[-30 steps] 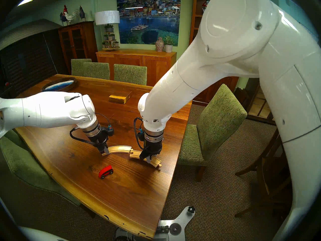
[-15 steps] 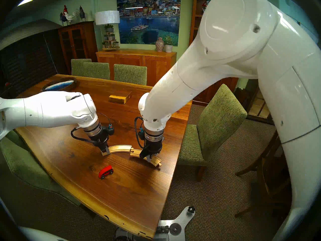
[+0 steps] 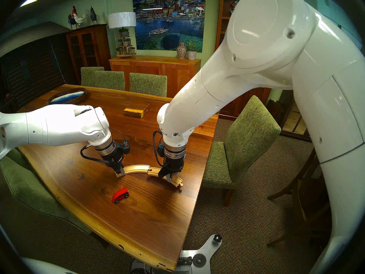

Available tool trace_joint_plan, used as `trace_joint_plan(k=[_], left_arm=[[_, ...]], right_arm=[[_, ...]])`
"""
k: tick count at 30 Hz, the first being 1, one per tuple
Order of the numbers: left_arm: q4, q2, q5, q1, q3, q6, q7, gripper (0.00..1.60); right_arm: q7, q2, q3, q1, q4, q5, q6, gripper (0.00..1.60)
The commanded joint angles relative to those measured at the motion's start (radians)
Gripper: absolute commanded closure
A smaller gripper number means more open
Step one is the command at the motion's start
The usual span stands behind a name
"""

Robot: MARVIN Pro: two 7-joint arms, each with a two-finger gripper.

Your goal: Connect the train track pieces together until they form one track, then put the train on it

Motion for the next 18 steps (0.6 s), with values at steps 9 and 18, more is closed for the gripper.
trace_joint_plan(k=[9, 18], left_arm=[[-0.001, -0.001, 0.003, -0.004, 0.005, -0.003, -0.013, 1.60], [-0.001, -0.001, 0.003, -0.005, 0.006, -0.003, -0.014, 1.60]], right_arm=[[-0.006, -0.031, 0.000, -0.016, 0.116, 0.079, 0.101, 1.60], [-0.045, -0.051, -0.012, -0.047, 0.173, 0.181, 0.159, 1.60]])
